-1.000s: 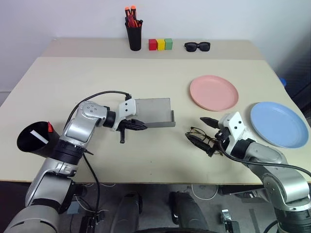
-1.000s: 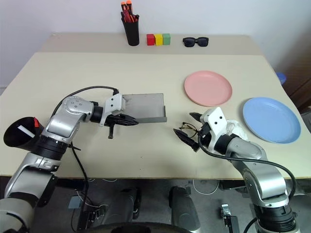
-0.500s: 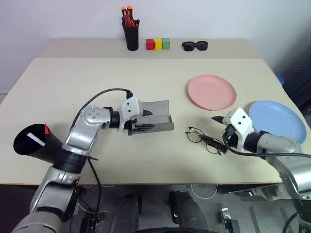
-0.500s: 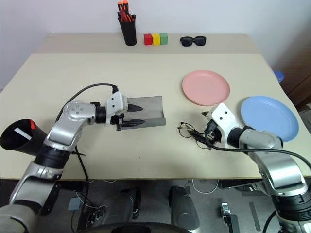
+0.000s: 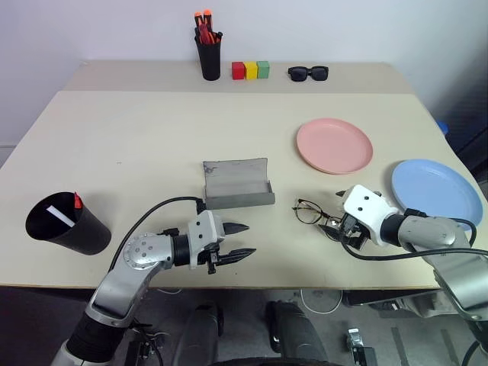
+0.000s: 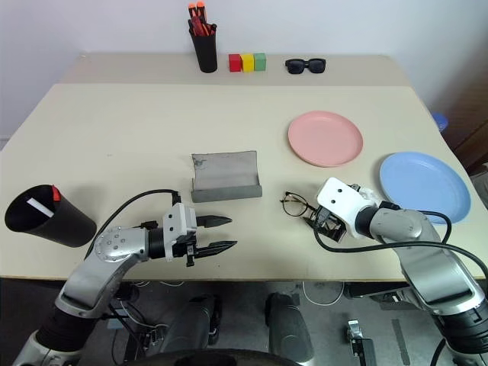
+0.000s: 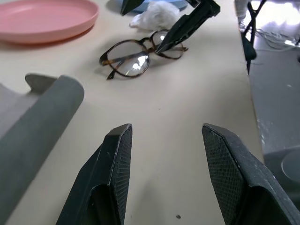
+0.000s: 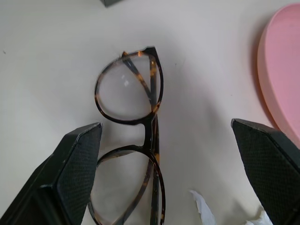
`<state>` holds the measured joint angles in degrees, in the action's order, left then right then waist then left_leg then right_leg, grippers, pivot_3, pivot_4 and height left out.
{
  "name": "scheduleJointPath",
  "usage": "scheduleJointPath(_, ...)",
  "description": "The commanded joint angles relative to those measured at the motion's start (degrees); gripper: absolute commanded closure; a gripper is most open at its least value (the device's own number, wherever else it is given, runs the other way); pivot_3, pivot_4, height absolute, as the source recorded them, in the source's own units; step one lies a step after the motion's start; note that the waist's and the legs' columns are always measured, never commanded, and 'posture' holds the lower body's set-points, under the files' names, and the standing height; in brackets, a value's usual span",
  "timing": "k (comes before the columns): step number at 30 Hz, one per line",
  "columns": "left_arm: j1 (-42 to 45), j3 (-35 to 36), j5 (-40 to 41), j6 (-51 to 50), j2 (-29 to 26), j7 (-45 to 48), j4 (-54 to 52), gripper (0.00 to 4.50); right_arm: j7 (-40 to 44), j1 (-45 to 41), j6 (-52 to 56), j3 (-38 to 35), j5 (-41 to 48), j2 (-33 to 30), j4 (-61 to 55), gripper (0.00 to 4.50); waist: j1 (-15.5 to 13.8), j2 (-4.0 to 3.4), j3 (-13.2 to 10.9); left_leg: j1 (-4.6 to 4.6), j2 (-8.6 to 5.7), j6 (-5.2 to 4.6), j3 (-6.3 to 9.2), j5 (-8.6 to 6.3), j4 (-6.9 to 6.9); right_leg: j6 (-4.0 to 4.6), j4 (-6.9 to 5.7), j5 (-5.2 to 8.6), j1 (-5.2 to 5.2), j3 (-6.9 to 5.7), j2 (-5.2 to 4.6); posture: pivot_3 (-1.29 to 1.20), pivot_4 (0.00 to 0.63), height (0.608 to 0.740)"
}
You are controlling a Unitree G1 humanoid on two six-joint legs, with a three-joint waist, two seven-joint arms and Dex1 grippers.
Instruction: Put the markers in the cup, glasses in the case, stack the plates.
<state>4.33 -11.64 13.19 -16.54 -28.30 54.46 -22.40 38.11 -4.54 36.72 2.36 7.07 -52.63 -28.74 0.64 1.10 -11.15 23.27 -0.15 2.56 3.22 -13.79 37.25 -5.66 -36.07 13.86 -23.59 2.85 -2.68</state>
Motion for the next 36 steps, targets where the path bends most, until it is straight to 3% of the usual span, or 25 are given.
scheduleJointPath(1, -0.86, -0.40, 0.33, 1.96, 0.06, -0.79, -0.08, 2.13, -0.95, -1.01, 0.90, 0.33, -1.63, 0.60, -0.99, 0.00, 0.03, 0.00, 0.00, 0.00, 0.00, 0.00, 0.00, 0.00, -0.01, 0.00, 0.00, 0.00, 0.00, 0.00, 0.00, 0.00, 0.150, 0.740)
scheduleJointPath(5, -1.12, -0.69, 0.10, 2.62, 0.02, -1.57, 0.33, 2.13, -0.88, -1.79, 1.93, 1.27, -2.45, 0.91, -0.14, 0.00, 0.03, -0.01, 0.00, 0.00, 0.00, 0.00, 0.00, 0.00, -0.01, 0.01, 0.00, 0.00, -0.01, 0.00, 0.01, 0.00, 0.150, 0.740)
scheduleJointPath(8, -0.87, -0.78, 0.15, 2.66, 0.07, -2.08, 0.61, 2.06, -0.91, -2.62, 2.44, 1.86, -2.68, 1.49, 0.18, 1.35, 0.03, -0.01, 0.00, 0.00, 0.00, 0.00, 0.00, 0.00, -0.01, 0.01, 0.00, 0.00, -0.01, 0.00, 0.01, 0.00, 0.150, 0.740)
scheduleJointPath(14, -1.15, -0.88, 0.72, 1.42, 0.31, -3.47, 0.01, 2.06, -0.51, -4.17, 4.22, 2.43, -2.76, 2.68, -0.66, 4.45, 0.04, -0.01, 0.00, 0.00, 0.00, 0.00, 0.00, 0.00, -0.02, 0.01, 0.00, 0.00, -0.01, 0.00, 0.01, 0.00, 0.150, 0.740)
scheduleJointPath(21, -1.66, -0.11, 1.07, 0.98, 0.27, -5.05, -0.74, 2.06, -0.12, -5.58, 4.14, 3.58, -3.85, 1.84, -1.34, 4.45, 0.10, 0.00, 0.01, -0.01, 0.01, 0.00, 0.00, 0.00, -0.01, 0.01, -0.01, 0.00, 0.00, 0.00, 0.02, 0.00, 0.150, 0.740)
scheduleJointPath(25, -3.57, 4.72, 3.84, -0.81, 3.56, -10.93, -0.97, 2.06, 1.63, -11.67, 0.26, 4.64, -3.06, 3.73, -1.63, 4.45, 0.45, -0.05, 0.00, -0.02, 0.01, 0.00, -0.02, 0.00, -0.02, 0.00, -0.02, -0.01, -0.03, 0.00, 0.02, 0.00, 0.150, 0.740)
scheduleJointPath(32, -11.16, 10.96, 4.76, 0.27, 7.88, -19.33, -3.01, 2.06, 5.80, -31.26, -9.73, 16.48, -6.83, 14.68, 9.19, 4.45, 0.44, -0.05, 0.00, -0.09, 0.06, 0.00, 0.01, 0.00, -0.09, -0.01, -0.06, -0.04, -0.03, -0.03, 0.08, 0.00, 0.150, 0.740)
scheduleJointPath(36, -13.71, 11.83, 4.83, 0.89, 7.65, -20.32, -4.15, 2.06, 7.44, -36.98, -17.32, 21.00, -9.94, 19.22, 18.57, 4.45, -0.13, -0.03, 0.01, -0.05, -0.02, 0.00, 0.07, 0.00, -0.06, 0.02, -0.01, -0.03, 0.01, -0.06, -0.03, 0.00, 0.150, 0.740)
